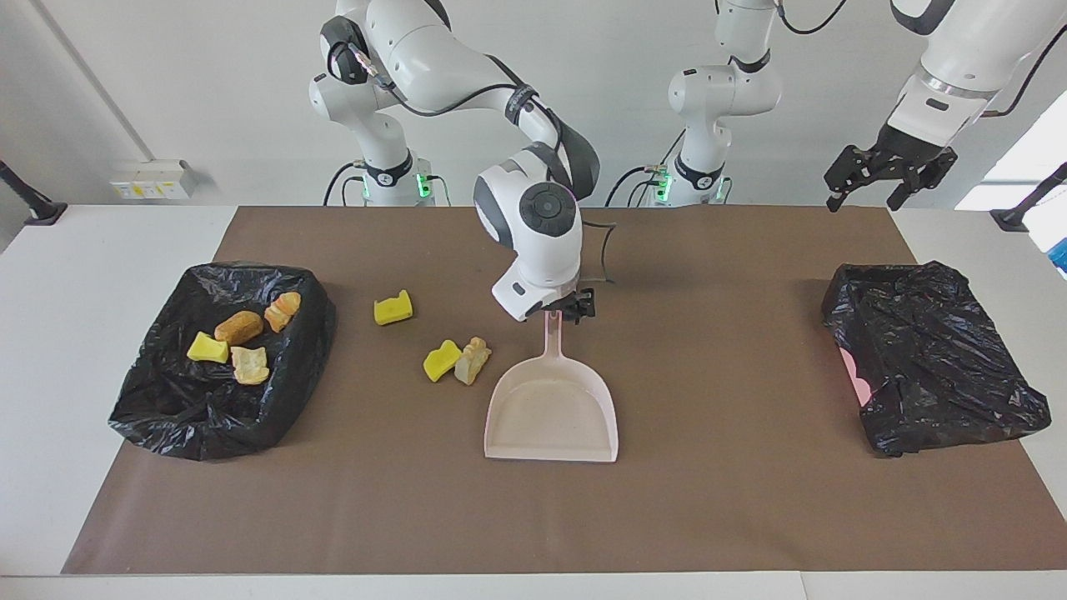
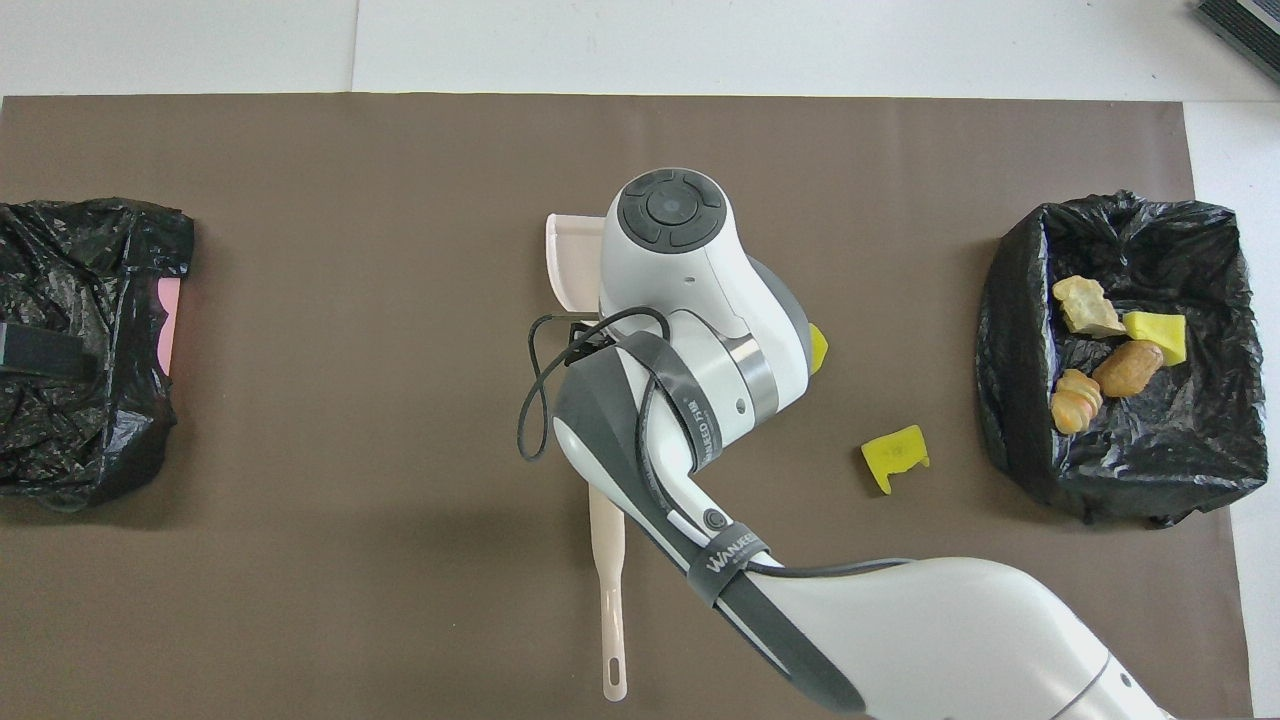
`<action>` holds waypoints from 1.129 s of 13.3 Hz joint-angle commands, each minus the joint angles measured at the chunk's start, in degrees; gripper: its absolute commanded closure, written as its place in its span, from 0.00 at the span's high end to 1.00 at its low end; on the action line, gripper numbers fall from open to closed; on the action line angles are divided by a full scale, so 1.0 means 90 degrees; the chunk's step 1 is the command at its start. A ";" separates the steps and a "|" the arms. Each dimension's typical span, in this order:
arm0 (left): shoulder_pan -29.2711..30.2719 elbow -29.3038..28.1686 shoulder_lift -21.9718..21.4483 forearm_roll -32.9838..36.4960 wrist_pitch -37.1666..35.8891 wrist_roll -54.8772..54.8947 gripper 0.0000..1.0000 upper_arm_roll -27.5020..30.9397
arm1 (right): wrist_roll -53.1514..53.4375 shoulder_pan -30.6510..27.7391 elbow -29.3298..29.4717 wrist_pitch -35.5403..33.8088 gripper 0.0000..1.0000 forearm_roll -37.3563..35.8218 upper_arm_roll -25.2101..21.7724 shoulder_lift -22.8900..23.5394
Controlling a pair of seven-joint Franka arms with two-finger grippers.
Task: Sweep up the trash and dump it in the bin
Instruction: 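Carry the dustpan back to the table center with the right gripper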
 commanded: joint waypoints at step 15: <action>-0.1978 -0.0013 0.1437 -0.0441 0.2564 -0.2041 1.00 -0.0100 | 0.1083 0.1798 -0.5299 0.2722 0.95 0.0564 -0.0016 -0.2791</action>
